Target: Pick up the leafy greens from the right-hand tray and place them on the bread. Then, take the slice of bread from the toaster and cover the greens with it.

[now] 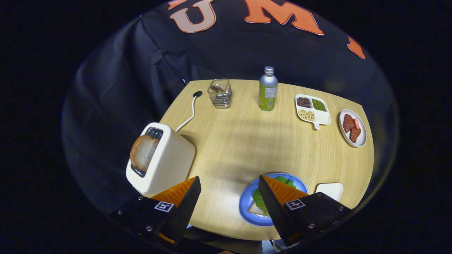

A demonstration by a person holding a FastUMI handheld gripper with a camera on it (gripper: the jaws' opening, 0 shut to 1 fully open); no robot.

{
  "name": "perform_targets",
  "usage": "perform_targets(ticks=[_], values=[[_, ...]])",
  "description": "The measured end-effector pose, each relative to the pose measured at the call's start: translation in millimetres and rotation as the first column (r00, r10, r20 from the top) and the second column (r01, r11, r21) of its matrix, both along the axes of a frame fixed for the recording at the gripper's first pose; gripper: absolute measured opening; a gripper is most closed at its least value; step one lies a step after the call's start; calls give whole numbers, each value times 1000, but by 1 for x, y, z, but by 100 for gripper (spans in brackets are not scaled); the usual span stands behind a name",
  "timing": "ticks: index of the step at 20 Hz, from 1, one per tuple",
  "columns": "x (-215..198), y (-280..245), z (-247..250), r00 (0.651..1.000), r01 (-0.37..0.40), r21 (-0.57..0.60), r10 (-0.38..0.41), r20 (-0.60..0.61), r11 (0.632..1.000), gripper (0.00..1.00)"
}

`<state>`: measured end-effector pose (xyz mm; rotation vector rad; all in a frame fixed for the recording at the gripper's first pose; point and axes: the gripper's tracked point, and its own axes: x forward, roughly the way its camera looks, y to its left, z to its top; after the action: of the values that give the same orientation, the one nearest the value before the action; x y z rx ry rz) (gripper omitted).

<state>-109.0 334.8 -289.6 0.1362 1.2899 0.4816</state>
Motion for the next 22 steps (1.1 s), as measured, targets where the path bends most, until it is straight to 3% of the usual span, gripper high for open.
perform_targets(ticks=[8, 15, 22], values=[[15, 91, 45, 998, -58, 86, 60, -18, 995, 98], [10, 156, 49, 985, -149, 97, 157, -73, 984, 96], [-3, 181, 27, 972, -162, 59, 170, -160, 985, 83]])
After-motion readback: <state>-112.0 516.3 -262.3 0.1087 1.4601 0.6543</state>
